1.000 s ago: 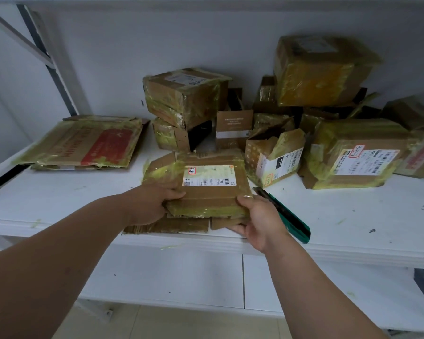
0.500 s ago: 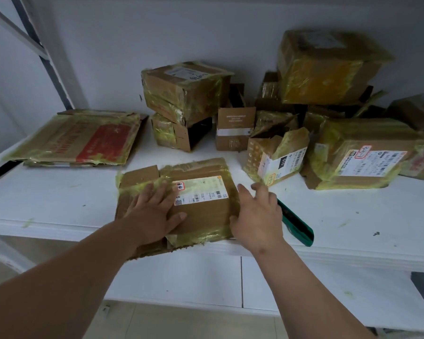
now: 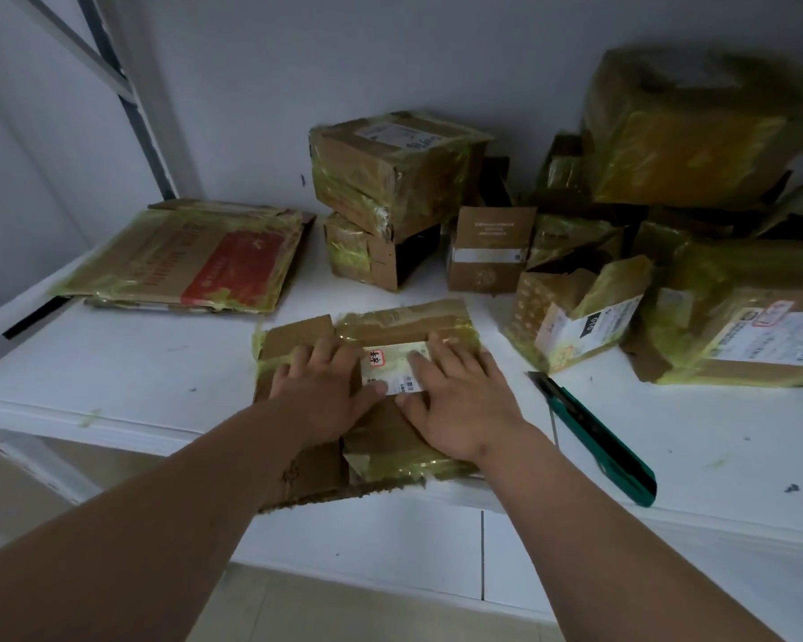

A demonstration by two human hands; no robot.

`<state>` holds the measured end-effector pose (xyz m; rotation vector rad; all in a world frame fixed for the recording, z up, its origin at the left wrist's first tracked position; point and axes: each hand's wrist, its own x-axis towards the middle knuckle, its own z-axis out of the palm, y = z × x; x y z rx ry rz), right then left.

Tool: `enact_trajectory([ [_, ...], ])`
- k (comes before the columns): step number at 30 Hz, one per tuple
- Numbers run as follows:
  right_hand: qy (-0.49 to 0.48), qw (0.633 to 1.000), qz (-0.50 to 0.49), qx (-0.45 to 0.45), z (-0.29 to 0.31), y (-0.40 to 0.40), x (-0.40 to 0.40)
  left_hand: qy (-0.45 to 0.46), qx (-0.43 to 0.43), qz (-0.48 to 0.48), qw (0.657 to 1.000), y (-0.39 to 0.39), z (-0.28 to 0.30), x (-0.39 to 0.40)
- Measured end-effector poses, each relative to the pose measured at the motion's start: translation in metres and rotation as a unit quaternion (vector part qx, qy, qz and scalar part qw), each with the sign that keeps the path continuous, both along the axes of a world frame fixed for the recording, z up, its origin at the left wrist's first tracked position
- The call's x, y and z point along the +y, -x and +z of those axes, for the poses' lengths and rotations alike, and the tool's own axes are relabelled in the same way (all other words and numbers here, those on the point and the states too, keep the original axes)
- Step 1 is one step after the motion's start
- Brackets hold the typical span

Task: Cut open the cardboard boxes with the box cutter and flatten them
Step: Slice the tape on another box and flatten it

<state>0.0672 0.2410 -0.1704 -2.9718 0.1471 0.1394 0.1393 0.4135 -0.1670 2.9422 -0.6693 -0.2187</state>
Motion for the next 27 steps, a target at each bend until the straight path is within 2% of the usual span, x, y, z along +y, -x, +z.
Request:
enact_trajectory([
  [4, 0.004, 0.999, 0.001, 0.042, -0.013, -0.005, -0.003, -0.052, -0.001, -0.043, 0.998, 0.005, -0.023, 0.000],
  [6, 0.029, 0.999, 0.002, 0.029, -0.001, -0.020, -0.004, -0.035, 0.024, -0.059, 0.997, -0.006, -0.018, 0.002],
  [8, 0.027, 1.000, 0.000, 0.009, 0.003, -0.033, -0.005, 0.001, -0.006, -0.045, 0.999, -0.015, -0.012, 0.002],
  [10, 0.005, 0.999, 0.004, 0.034, -0.006, -0.038, -0.006, 0.020, -0.022, -0.019, 0.999, -0.020, -0.014, 0.000],
  [14, -0.004, 0.998, -0.002, 0.063, -0.022, -0.041, -0.013, -0.053, 0.051, -0.026, 0.997, -0.028, -0.024, -0.004],
  [20, 0.005, 0.998, -0.008, 0.057, -0.023, -0.041, -0.011, -0.069, 0.076, -0.036, 0.994, -0.032, -0.023, -0.003],
  [24, 0.038, 0.998, -0.010, 0.042, -0.023, -0.037, -0.008, -0.061, 0.026, -0.019, 0.998, -0.020, -0.015, 0.003],
  [27, 0.067, 0.997, -0.020, -0.020, -0.020, -0.028, 0.000, -0.049, -0.041, -0.007, 0.998, -0.002, -0.008, 0.002],
])
